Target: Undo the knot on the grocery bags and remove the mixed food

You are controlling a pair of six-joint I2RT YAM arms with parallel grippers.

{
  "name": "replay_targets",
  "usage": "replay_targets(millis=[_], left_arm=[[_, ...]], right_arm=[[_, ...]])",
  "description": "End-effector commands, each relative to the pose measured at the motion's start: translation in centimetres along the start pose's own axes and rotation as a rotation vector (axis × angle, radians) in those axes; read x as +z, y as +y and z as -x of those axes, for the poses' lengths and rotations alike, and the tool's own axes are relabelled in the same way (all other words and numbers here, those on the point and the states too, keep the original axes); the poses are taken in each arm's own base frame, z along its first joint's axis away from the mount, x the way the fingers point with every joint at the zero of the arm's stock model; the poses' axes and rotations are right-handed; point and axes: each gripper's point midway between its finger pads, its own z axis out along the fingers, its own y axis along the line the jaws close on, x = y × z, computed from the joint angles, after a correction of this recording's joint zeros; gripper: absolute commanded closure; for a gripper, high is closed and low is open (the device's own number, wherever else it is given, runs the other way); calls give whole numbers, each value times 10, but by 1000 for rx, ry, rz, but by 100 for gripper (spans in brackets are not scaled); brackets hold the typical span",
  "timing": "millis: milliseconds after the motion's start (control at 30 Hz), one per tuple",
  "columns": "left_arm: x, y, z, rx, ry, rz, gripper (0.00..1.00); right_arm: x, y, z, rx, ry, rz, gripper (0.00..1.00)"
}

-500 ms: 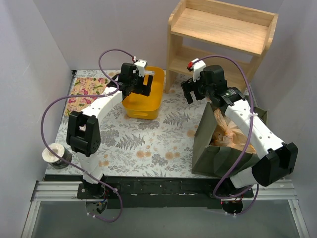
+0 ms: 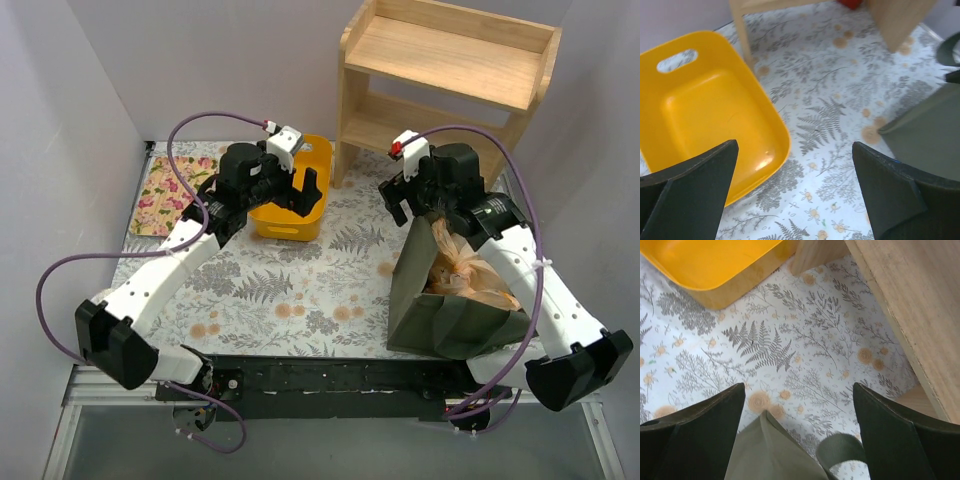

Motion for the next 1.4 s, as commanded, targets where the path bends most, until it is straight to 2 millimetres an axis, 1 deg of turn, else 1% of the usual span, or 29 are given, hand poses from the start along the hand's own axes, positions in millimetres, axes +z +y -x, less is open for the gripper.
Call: replay_targets(millis=[0,33,67,100,133,167,200,233,267,300,333,467,533,600,633,700,733,833,900,1000,1067,1100,1133,1200,1233,1267,1300,1333,1367], left_arm=[[-27,-25,15,57,-56,-102,2],[-28,-25,15,57,-58,-101,2],[-30,-21,15,47,-60,-92,2],[-31,-19,15,40,-61,-84,2],[-31,-18,12,36,-57,-79,2],[-29,-18,5,35,-45,-80,2],[-28,-22,1,34,-37,-108,2],[-26,-24,-3,31,-27,-123,2],[-25,-28,-3,14,-24,-140,2],[-21,-31,-4,-7,-16,-154,2],[-20,-32,-3,-26,-13,-160,2],[-20,-38,10,-24,-38,-194,2],[-15,-35,12,-17,-38,-184,2],[-14,-35,14,-18,-40,-181,2],[-13,-35,15,-25,-41,-184,2],[-14,-38,16,-29,-43,-200,2],[-14,-39,15,-33,-40,-202,2],[-15,-39,16,-34,-40,-200,2],[-15,-37,13,-30,-33,-194,2],[-15,-37,12,-30,-29,-190,2],[-15,-37,15,-31,-34,-192,2],[-13,-37,14,-35,-31,-194,2],[-12,-37,16,-34,-34,-195,2],[-11,-37,21,-32,-43,-196,2],[-10,-36,24,-29,-49,-190,2],[-8,-35,25,-25,-52,-188,2],[-8,-35,31,-19,-66,-185,2],[-4,-34,32,-20,-68,-185,2],[-3,-34,36,-18,-75,-183,2]], right_arm=[[-39,-4,23,-84,-42,1,6],[-57,-10,45,-101,-88,-15,7],[-68,-6,39,-107,-50,4,8],[-76,-6,41,-118,-48,8,9],[-94,-7,48,-129,-72,-1,11],[-101,-5,35,-126,-26,5,11],[-107,-5,29,-128,-14,-2,12],[-121,-11,22,-125,-10,-55,12],[-124,-22,2,-122,55,-127,13],[-130,-26,-5,-121,65,-155,13],[-144,-30,-9,-117,52,-187,15],[-164,-30,-28,-118,110,-202,18],[-169,-26,-45,-121,171,-194,18],[-167,-21,-67,-121,245,-170,18],[-170,-18,-78,-119,278,-160,17],[-165,-9,-99,-110,341,-127,12],[-159,-6,-121,-100,403,-125,6],[-149,-9,-149,-97,474,-167,2],[-140,-7,-149,-94,443,-160,2],[-126,-8,-164,-106,481,-167,2],[-123,-22,-176,-145,530,-241,7],[-120,-32,-171,-159,512,-292,11],[-122,-40,-169,-172,512,-331,23],[-129,-49,-147,-207,463,-350,44],[-131,-51,-139,-204,450,-349,63],[-132,-49,-130,-198,431,-328,72],[-143,-53,-106,-188,376,-334,79],[-143,-53,-95,-185,356,-318,87],[-148,-57,-78,-192,316,-328,88]])
